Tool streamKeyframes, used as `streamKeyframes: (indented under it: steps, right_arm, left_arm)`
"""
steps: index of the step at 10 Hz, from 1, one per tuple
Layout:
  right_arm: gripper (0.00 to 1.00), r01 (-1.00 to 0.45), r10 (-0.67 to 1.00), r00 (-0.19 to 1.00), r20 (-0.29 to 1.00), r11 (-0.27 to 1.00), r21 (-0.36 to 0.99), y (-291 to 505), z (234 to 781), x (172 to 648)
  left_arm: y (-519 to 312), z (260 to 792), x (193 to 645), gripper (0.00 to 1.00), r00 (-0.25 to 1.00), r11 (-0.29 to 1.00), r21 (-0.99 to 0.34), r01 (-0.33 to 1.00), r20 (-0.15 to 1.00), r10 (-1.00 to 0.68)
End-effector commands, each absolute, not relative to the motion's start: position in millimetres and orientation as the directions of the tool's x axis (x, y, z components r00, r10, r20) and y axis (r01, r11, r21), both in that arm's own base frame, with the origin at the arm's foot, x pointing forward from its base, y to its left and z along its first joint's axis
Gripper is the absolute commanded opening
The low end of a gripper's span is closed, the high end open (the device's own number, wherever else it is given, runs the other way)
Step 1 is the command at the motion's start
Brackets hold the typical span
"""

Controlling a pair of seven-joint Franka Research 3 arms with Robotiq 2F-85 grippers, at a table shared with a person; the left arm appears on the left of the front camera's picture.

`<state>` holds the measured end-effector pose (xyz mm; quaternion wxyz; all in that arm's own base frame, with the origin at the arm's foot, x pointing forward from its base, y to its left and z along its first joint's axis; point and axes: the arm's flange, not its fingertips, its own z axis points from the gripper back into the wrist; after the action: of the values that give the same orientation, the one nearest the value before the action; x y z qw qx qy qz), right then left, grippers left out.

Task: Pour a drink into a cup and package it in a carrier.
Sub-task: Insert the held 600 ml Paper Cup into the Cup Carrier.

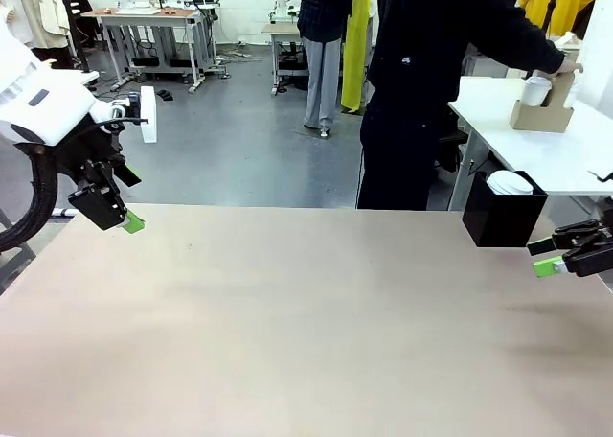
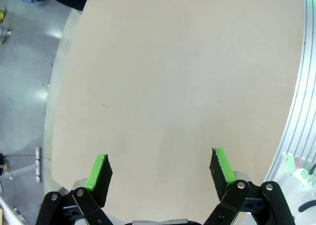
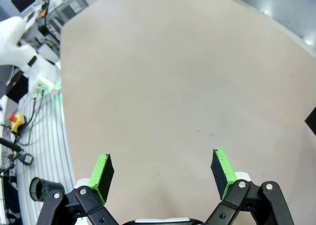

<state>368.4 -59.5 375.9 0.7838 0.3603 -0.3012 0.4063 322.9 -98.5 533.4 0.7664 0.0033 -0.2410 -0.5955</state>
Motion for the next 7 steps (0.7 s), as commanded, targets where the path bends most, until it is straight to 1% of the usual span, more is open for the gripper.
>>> streamKeyframes:
  steps: [1, 7]
  right_arm:
    - [1.0, -0.858, 0.418, 0.482, 0.77, 0.404, 0.318, -59.9, 378.8, 367.1]
    - [1.0, -0.858, 0.418, 0.482, 0.77, 0.404, 0.318, -59.9, 378.8, 367.1]
  left_arm:
    - [-99.8, 533.3, 322.8, 1.0, 0.189, 0.305, 0.286, 0.909, 0.37, -0.91]
    - [-99.8, 533.3, 322.8, 1.0, 0.189, 0.305, 0.286, 0.909, 0.37, -0.91]
